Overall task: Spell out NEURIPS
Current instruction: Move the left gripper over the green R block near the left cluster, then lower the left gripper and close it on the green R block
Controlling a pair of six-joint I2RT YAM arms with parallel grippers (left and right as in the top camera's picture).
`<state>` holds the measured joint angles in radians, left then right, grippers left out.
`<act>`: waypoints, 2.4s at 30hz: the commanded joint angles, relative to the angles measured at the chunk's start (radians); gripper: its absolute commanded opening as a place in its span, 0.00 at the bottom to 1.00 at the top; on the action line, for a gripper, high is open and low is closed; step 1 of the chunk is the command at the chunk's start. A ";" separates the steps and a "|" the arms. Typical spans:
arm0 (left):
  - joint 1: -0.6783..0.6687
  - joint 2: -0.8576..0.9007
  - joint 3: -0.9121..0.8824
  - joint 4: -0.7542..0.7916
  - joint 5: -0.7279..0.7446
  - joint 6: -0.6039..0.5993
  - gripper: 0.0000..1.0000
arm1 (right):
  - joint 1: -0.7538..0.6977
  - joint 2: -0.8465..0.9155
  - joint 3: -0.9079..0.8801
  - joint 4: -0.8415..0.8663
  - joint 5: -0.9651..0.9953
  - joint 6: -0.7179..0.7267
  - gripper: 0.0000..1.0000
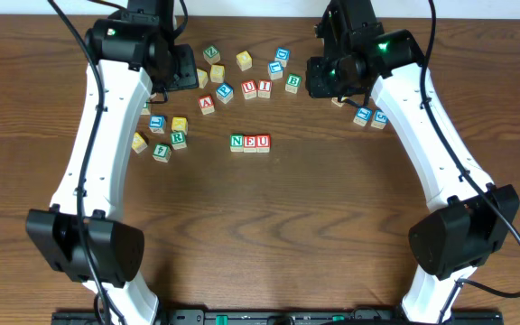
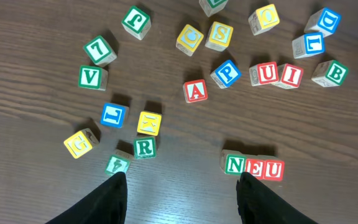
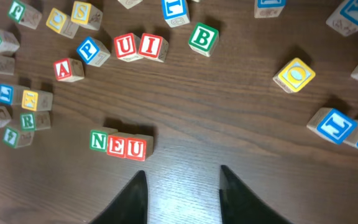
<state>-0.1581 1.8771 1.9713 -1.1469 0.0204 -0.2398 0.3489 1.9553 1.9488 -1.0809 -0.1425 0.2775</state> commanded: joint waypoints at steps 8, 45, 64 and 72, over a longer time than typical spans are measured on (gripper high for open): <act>0.000 0.050 -0.004 0.006 -0.003 -0.009 0.57 | 0.000 0.009 0.000 0.000 -0.006 -0.002 0.41; 0.031 0.149 -0.301 0.108 -0.085 -0.142 0.57 | 0.000 0.009 0.000 -0.018 0.006 -0.003 0.69; 0.069 0.149 -0.502 0.365 0.017 -0.027 0.56 | 0.000 0.009 0.000 -0.019 0.005 -0.003 0.70; 0.069 0.149 -0.544 0.415 0.017 -0.027 0.56 | 0.000 0.009 0.000 -0.021 0.005 -0.002 0.71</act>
<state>-0.0895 2.0098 1.4639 -0.7456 0.0284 -0.2832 0.3492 1.9564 1.9488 -1.0992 -0.1417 0.2771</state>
